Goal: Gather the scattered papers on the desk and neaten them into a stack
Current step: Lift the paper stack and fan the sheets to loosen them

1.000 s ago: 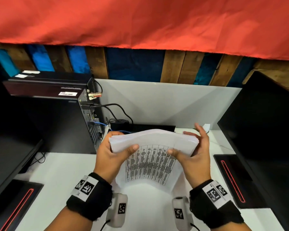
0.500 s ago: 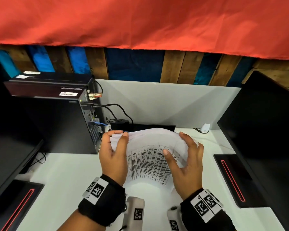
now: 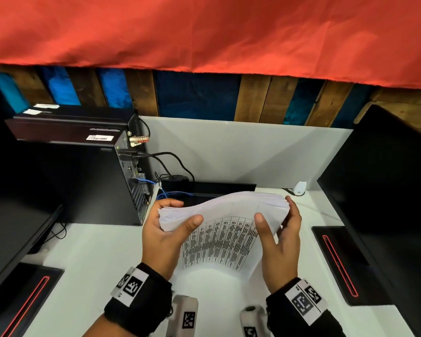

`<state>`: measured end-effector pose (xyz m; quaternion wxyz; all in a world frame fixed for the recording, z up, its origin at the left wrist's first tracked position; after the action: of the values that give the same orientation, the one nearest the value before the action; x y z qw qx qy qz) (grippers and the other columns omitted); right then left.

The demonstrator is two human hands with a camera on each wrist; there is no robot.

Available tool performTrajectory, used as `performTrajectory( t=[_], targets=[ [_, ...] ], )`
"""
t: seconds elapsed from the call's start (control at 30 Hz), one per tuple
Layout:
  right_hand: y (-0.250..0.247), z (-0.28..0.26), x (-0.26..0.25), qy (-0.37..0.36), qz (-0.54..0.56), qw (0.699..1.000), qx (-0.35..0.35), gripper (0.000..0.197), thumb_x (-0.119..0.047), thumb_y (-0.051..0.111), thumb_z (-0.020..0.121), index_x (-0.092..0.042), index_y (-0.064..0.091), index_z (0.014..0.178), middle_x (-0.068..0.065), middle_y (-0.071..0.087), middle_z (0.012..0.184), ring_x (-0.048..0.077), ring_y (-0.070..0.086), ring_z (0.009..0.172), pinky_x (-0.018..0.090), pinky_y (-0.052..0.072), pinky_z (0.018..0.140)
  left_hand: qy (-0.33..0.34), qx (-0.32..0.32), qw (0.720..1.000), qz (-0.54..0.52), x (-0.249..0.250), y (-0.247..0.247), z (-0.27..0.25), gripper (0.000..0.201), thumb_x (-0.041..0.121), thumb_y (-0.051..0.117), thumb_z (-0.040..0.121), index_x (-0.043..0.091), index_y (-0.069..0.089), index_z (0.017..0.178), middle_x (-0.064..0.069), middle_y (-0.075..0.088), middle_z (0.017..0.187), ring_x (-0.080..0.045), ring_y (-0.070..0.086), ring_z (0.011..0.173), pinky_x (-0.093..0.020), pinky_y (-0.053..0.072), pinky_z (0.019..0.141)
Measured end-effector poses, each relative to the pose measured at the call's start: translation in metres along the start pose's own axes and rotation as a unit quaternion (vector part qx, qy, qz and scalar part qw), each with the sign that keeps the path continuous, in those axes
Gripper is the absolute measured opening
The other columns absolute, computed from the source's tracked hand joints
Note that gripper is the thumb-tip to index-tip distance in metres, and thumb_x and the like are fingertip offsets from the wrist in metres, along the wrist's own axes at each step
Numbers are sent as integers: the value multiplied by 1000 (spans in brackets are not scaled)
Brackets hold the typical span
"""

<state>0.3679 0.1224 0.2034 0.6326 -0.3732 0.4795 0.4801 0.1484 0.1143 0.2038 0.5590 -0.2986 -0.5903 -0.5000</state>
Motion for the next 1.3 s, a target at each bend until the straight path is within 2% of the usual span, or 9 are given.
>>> performTrajectory(
  t=[0.1, 0.27, 0.4, 0.53, 0.63, 0.83, 0.97, 1.1, 1.3],
  targets=[
    [3, 1, 1, -3, 1, 1000, -18, 71, -48, 67, 74, -22, 42, 136, -1, 60, 128, 13, 57, 120, 42, 45, 104, -11, -9, 1000, -3, -2, 0, 1, 61, 35, 90, 38, 22, 60, 89, -4, 72, 83, -27, 70, 80, -36, 60, 69],
    [5, 2, 2, 20, 33, 999, -29, 81, -51, 69, 72, -23, 37, 142, -2, 57, 134, 13, 54, 126, 45, 41, 109, -17, -17, 1000, 6, -3, 0, 3, 56, 29, 89, 36, 23, 61, 84, 2, 72, 77, -21, 70, 76, -31, 60, 65],
    [2, 4, -1, 31, 73, 997, -13, 91, -46, 68, 70, -24, 28, 148, -17, 49, 141, -3, 44, 132, 42, 33, 115, -12, -25, 1000, 11, -2, -1, 4, 48, 22, 89, 44, 14, 60, 82, 3, 69, 70, -16, 66, 69, -26, 57, 60],
    [8, 5, -5, 20, 41, 997, -64, 86, -41, 71, 72, -29, 30, 146, -9, 50, 143, 9, 46, 133, 45, 36, 113, -19, -20, 1000, 12, -6, -5, 7, 53, 29, 91, 37, 13, 61, 77, 1, 69, 67, -14, 65, 64, -23, 55, 58],
    [2, 8, -12, -10, 3, 1000, -26, 94, -45, 71, 69, -41, 20, 148, -22, 29, 153, -2, 30, 141, 39, 30, 117, -27, -26, 999, 10, -7, -8, 9, 56, 33, 91, 31, 13, 63, 75, -3, 70, 68, -17, 66, 66, -24, 56, 60],
    [4, 15, -19, -91, -165, 979, -84, 45, -45, 73, 77, -46, 58, 120, -9, 42, 132, -4, 40, 127, 21, 37, 105, -15, -21, 1000, 9, -3, -10, 13, 68, 50, 92, 27, 12, 63, 76, -2, 69, 68, -16, 66, 63, -25, 56, 58],
    [4, 15, -16, -75, -164, 981, -70, 50, -40, 72, 76, -44, 54, 123, -7, 42, 120, -9, 43, 116, 6, 36, 95, 21, 13, 1000, -2, 7, -9, 9, 44, 40, 81, 55, 18, 62, 88, -2, 69, 80, -18, 67, 71, -28, 57, 61],
    [7, 10, -12, -72, -171, 980, -69, 57, -34, 73, 79, -50, 46, 127, -10, 36, 119, -9, 38, 118, 11, 35, 96, 89, 97, 988, 76, 21, -3, 8, 28, 33, 67, 82, 9, 60, 95, 4, 63, 89, -7, 60, 82, -17, 48, 73],
    [5, 11, -11, -82, -129, 986, -60, 61, -33, 68, 83, -55, 36, 130, -12, 42, 129, 5, 45, 126, 32, 40, 106, 71, 117, 986, 93, 21, -1, 15, 18, 25, 59, 81, 11, 60, 93, 9, 62, 89, -1, 57, 85, -13, 44, 79]
  ],
)
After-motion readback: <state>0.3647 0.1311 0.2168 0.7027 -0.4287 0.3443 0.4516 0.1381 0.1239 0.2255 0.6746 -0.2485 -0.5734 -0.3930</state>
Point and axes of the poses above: each hand's wrist, its own z-axis towards the middle knuckle, its own y-axis out of the palm, x = y × z, the point moved 5 cm from there along z, towards the middle knuckle
